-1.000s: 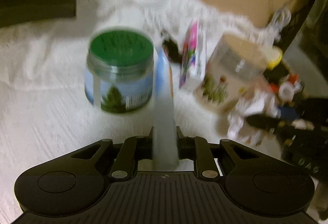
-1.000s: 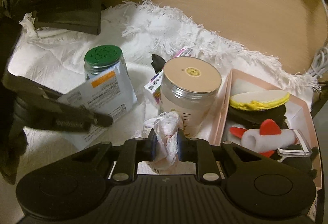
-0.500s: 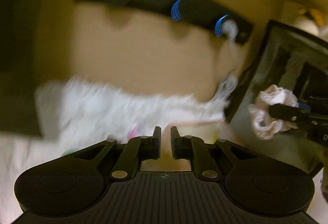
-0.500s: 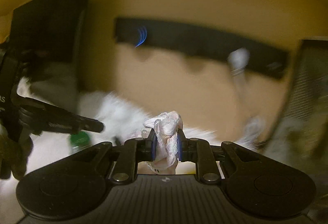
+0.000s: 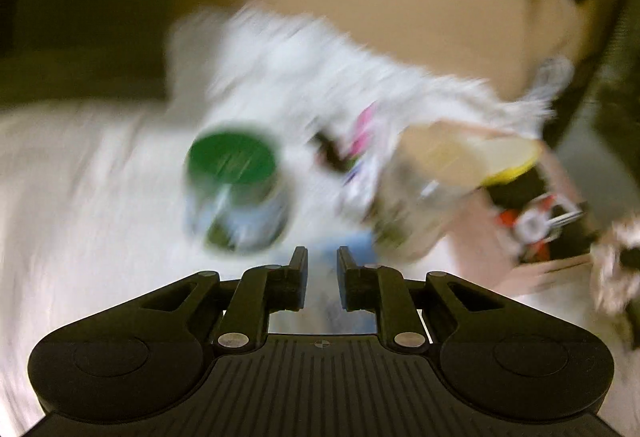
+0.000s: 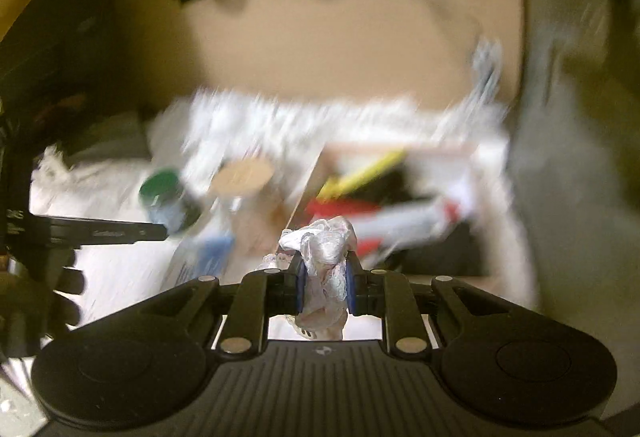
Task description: Organize soft objects
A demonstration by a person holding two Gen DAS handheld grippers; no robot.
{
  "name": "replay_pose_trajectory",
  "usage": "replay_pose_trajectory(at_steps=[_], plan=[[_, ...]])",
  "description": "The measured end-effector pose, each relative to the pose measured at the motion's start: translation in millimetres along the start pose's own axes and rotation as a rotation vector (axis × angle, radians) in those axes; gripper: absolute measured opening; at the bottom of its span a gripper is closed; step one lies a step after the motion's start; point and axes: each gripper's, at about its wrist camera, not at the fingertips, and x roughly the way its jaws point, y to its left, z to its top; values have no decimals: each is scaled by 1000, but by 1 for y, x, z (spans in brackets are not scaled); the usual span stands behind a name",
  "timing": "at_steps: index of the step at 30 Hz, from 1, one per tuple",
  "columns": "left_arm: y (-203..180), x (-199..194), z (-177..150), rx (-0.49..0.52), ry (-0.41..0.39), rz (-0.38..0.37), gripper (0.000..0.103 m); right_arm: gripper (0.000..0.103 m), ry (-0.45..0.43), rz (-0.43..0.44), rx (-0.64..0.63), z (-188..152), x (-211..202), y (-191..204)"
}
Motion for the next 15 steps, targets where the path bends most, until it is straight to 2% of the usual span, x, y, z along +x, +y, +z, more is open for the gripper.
replay_pose_trajectory(at_steps=[3, 7, 8, 10, 11, 12, 14, 15], plan=[[-5, 10, -15, -13, 13, -11, 17, 18, 46, -3, -23, -24, 27, 14], [-38, 26, -25, 110, 26, 24, 18, 20, 97, -37, -59, -51, 59, 23], [-45, 33, -27, 128, 44, 20, 22, 26, 108, -44, -61, -56, 64, 23], [-60, 33, -34, 199, 19, 17, 31, 43, 119, -54, -50, -67, 67, 19], [-67, 35, -36, 233, 19, 1, 46, 57, 113, -57, -47, -71, 67, 17], [-72, 37, -37, 250, 21, -17, 64, 65, 102, -71, -51, -75, 66, 14], [-77, 40, -38, 264, 36, -66, 81, 66, 94, -96, -55, -83, 64, 9], [-78, 42, -38, 264, 41, -79, 83, 67, 89, -98, -56, -85, 66, 6]])
